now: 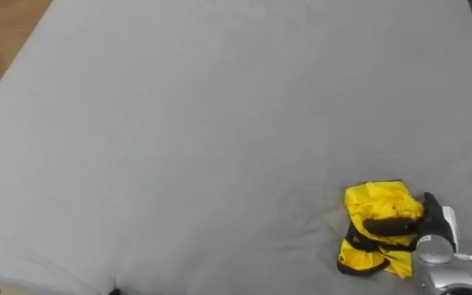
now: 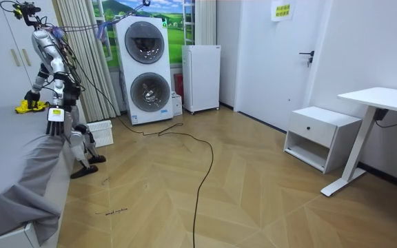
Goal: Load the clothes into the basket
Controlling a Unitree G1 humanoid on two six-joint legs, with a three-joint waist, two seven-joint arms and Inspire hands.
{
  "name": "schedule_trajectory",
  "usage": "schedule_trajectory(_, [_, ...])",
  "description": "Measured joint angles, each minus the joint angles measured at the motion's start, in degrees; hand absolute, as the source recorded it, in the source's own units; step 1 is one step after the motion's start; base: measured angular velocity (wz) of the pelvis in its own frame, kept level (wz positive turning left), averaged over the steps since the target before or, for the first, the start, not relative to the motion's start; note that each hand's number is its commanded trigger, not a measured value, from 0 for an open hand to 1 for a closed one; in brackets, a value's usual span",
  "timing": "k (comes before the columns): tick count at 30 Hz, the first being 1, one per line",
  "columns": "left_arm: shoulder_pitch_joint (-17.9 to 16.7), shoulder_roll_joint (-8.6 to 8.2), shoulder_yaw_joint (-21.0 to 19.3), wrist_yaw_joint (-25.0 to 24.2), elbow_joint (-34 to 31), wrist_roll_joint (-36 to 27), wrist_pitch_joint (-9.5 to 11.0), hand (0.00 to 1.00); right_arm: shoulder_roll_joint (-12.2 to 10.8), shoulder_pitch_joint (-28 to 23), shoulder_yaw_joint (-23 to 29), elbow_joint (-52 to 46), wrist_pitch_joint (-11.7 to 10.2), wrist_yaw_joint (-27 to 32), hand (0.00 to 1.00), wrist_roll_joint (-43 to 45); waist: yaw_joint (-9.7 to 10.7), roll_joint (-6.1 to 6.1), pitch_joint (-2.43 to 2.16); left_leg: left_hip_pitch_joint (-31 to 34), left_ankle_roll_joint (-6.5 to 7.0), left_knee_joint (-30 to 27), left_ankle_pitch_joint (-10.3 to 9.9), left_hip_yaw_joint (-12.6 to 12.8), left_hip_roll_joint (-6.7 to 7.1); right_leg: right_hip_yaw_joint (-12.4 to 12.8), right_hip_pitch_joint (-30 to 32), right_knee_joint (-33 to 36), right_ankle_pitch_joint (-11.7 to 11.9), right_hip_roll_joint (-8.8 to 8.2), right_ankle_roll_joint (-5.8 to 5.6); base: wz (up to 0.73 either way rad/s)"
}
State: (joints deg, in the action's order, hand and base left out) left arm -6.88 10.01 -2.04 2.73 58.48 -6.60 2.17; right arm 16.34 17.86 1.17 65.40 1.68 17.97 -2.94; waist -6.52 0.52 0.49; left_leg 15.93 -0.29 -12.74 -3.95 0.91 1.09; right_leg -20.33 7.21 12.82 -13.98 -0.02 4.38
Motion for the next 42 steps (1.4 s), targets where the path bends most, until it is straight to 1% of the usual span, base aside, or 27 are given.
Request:
schedule_trajectory(1, [0.09,0.49,-0.01,-0.05,0.0,0.01,0.01,0.0,0.18,0.12,-0.01,1.27,0.07,0.0,1.0,0.14,-0.02,-0.03,0.04,0.28,0.17,-0.05,-0.05,-0.25,0.58,-0.45,0.0,-0.03,-0.29,-0.11,-0.68,0.24])
schedule_trajectory(4, [0.18,0.6,0.08,-0.82,0.0,-0.03,0.01,0.0,1.59,0.12,0.0,2.33,0.49,1.0,1.0,0.69,-0.19,-0.44,0.18,0.65,0.55,-0.07,-0.12,-1.01,0.84,-1.54,0.01,0.01,-0.52,-0.6,-1.16,0.23])
schedule_trajectory(5, [0.21,0.58,0.2,-1.25,-0.01,-0.02,-0.04,0.0,2.78,0.21,0.01,2.95,0.6,1.64,1.0,1.04,-0.24,-0.74,0.3,0.78,0.75,-0.06,-0.23,-1.1,1.06,-1.73,0.09,0.18,-0.45,-0.83,-1.33,0.12])
schedule_trajectory(6, [0.21,0.59,0.24,-1.32,0.03,-0.15,-0.16,0.0,4.16,0.46,0.04,3.32,0.75,2.03,1.0,1.33,-0.26,-1.0,0.25,1.17,1.0,-0.06,-0.33,-1.11,1.3,-1.75,0.59,0.55,-0.47,-1.06,-1.38,0.08])
schedule_trajectory(7, [0.22,0.59,0.26,-1.35,0.03,-0.17,-0.18,0.0,4.82,0.71,0.04,3.41,0.88,2.04,1.0,1.4,-0.24,-1.1,0.27,1.43,1.02,-0.07,-0.34,-1.11,1.5,-1.77,0.97,0.88,-0.47,-1.2,-1.39,0.0])
schedule_trajectory(8, [0.31,0.59,0.45,-1.4,0.02,-0.15,-0.32,0.0,6.09,0.94,0.03,3.49,0.93,2.07,1.0,1.42,-0.25,-1.37,0.42,1.7,1.14,0.01,-0.31,-1.11,1.62,-1.93,1.4,1.12,-0.44,-1.44,-1.38,0.0])
schedule_trajectory(10, [0.3,0.65,1.31,-1.69,0.01,-0.13,-1.16,0.0,7.48,0.99,0.05,3.76,0.92,2.56,1.0,0.95,-0.24,-2.0,0.54,1.75,1.48,0.06,-0.52,-1.08,1.81,-2.4,1.58,1.38,-0.4,-1.77,-1.37,0.04])
schedule_trajectory(12, [0.25,0.84,3.32,-1.7,0.01,-0.13,-3.25,0.0,8.02,0.99,0.05,4.39,0.89,4.05,1.0,0.92,-0.24,-2.57,0.41,1.36,1.5,0.34,-0.54,-1.1,2.18,-2.74,1.54,1.81,-0.39,-2.17,-1.37,0.02])
schedule_trajectory(14, [0.18,1.05,4.56,-1.65,0.03,-0.08,-4.39,0.0,8.17,1.0,0.08,4.43,0.89,5.07,1.0,0.93,-0.25,-2.67,0.39,1.18,1.51,0.73,-0.53,-1.23,2.44,-3.18,1.57,1.81,-0.4,-2.28,-1.38,0.0])
schedule_trajectory(16, [0.02,1.07,4.64,-1.65,0.08,0.16,-4.82,0.0,8.16,0.95,0.05,4.8,0.88,5.6,1.0,1.18,-0.35,-2.58,0.44,0.4,1.51,1.53,-0.53,-1.29,2.48,-3.12,1.22,1.74,-0.4,-2.23,-1.38,0.0])
schedule_trajectory(20, [-0.1,1.52,4.6,-1.63,0.13,0.92,-4.78,0.0,8.08,0.67,-0.47,5.66,0.89,5.55,1.0,0.58,-0.3,-1.7,0.78,-1.79,1.5,3.1,-0.52,-1.26,2.58,-3.21,-1.04,0.03,-0.39,-1.89,-1.37,0.0])
schedule_trajectory(22, [-0.4,1.79,4.51,-1.61,0.08,1.42,-4.78,0.0,7.97,0.34,-0.44,5.75,0.88,5.01,1.0,0.12,-0.18,-1.26,0.73,-2.71,1.5,3.43,-0.52,-1.04,2.57,-3.13,-1.83,-0.23,-0.39,-1.87,-1.37,-0.02])
schedule_trajectory(24, [-0.96,1.94,4.52,-1.45,-0.35,1.82,-4.77,0.0,7.92,-0.04,-0.7,5.23,0.89,4.17,1.0,0.43,0.02,-0.39,0.72,-3.74,1.5,3.72,-0.52,0.17,2.51,-3.13,-2.66,-0.31,-0.38,-1.96,-1.37,-0.08])
schedule_trajectory(25, [-0.98,1.99,4.52,-1.29,-0.49,1.82,-4.76,0.0,7.9,-0.16,-0.94,4.91,0.88,4.0,1.0,0.48,0.15,-0.27,0.67,-3.83,1.5,3.72,-0.52,0.37,2.47,-3.1,-2.74,-0.31,-0.38,-1.96,-1.37,-0.06])
schedule_trajectory(26, [-0.95,2.1,4.51,-0.99,-0.69,1.77,-4.74,0.0,7.78,-1.01,-1.09,3.99,0.82,3.6,1.0,0.52,0.39,0.4,0.67,-4.3,1.5,3.81,-0.52,0.37,2.51,-2.64,-3.15,-0.43,-0.38,-1.96,-1.37,-0.07])
schedule_trajectory(27, [-1.14,2.17,4.42,-0.75,-0.85,1.77,-4.76,0.0,7.47,-2.33,-1.05,2.86,0.73,3.22,1.0,0.51,0.36,1.13,0.42,-5.15,1.5,4.02,-0.52,0.54,2.48,-1.69,-3.77,-0.54,-0.38,-1.91,-1.37,-0.09])
schedule_trajectory(28, [-1.37,2.17,4.38,-0.59,-1.17,1.77,-4.76,0.0,7.28,-2.81,-1.05,2.19,0.71,3.01,1.0,0.5,0.51,1.5,0.47,-5.65,1.5,4.05,-0.53,0.58,2.51,-1.63,-4.32,-0.75,-0.38,-1.91,-1.37,-0.11])
schedule_trajectory(30, [-1.74,2.14,4.03,-0.24,-1.25,1.8,-4.95,0.0,6.22,-4.55,-0.94,0.06,0.33,2.43,1.0,0.22,1.78,2.82,0.07,-7.17,1.54,4.15,-0.56,0.66,2.36,-0.85,-6.11,-1.55,-0.38,-1.88,-1.37,-0.04])
schedule_trajectory(31, [-1.74,2.13,3.71,-0.01,-1.24,1.8,-5.17,0.0,5.9,-4.99,-0.73,-0.55,0.31,2.38,1.0,0.2,1.97,3.08,0.01,-7.6,1.64,4.15,-0.64,0.86,2.33,-0.4,-6.29,-1.7,-0.35,-1.83,-1.41,-0.08])
schedule_trajectory(32, [-2.21,2.01,2.92,0.19,-1.25,1.99,-5.38,0.0,5.48,-6.46,0.07,-1.48,-0.01,2.08,1.0,0.22,2.24,3.38,-0.22,-8.39,1.9,4.13,-0.83,1.37,2.3,0.1,-7.11,-2.23,-0.32,-1.78,-1.49,-0.12])
schedule_trajectory(34, [-2.61,1.74,2.04,0.23,-1.25,3.9,-5.69,0.0,5.34,-7.62,0.88,-3.34,-0.54,1.82,1.0,0.17,2.57,3.34,-0.27,-9.46,2.18,4.08,-1.03,2.41,2.31,1.43,-8.14,-2.24,-0.48,-1.77,-1.77,-0.11])
schedule_trajectory(36, [-3.46,1.71,0.91,0.29,-1.25,5.18,-5.95,0.0,4.43,-9.25,3.17,-6.04,-0.99,1.52,1.0,0.23,3.12,3.32,-0.32,-10.82,2.63,4.06,-1.32,4.06,2.23,3.36,-8.86,-2.19,-1.46,-1.75,-3.47,-0.16])
schedule_trajectory(37, [-3.63,1.71,0.64,0.3,-1.25,5.4,-6.0,0.0,4.38,-9.4,3.65,-6.33,-1.05,1.04,1.0,0.31,3.24,3.34,-0.31,-11.11,2.68,4.08,-1.35,4.3,2.23,3.73,-9.08,-2.24,-1.58,-1.75,-3.68,-0.2])
schedule_trajectory(39, [-4.41,1.63,-0.35,0.62,-1.25,7.0,-6.21,0.0,4.38,-10.72,5.76,-7.76,-0.7,-0.97,1.0,1.0,3.48,3.51,-0.4,-12.01,3.0,4.08,-1.55,5.25,2.25,4.9,-9.58,-2.2,-1.5,-1.76,-3.54,-0.21])
schedule_trajectory(40, [-4.43,1.62,-0.53,0.71,-1.25,7.46,-6.36,0.0,4.36,-11.2,6.17,-7.9,-0.56,-1.54,0.99,1.0,3.64,3.59,-0.4,-12.1,3.04,4.09,-1.58,5.36,2.26,5.1,-9.6,-2.18,-1.31,-1.76,-3.23,-0.17])
schedule_trajectory(41, [-4.58,1.6,-0.87,0.76,-1.25,7.55,-6.7,0.0,4.25,-12.31,7.08,-7.89,-0.12,-2.55,1.0,0.98,4.08,3.75,-0.42,-12.25,3.09,4.1,-1.61,5.65,2.28,5.73,-9.63,-2.15,-0.72,-1.76,-2.23,-0.14])
schedule_trajectory(42, [-5.09,1.59,-1.32,0.76,-1.25,7.79,-7.12,0.0,4.09,-13.31,7.98,-7.96,0.63,-3.28,1.0,0.96,5.3,3.84,-0.39,-12.64,3.18,4.16,-1.66,6.53,2.21,6.65,-9.77,-2.06,-0.36,-1.74,-1.6,-0.21])
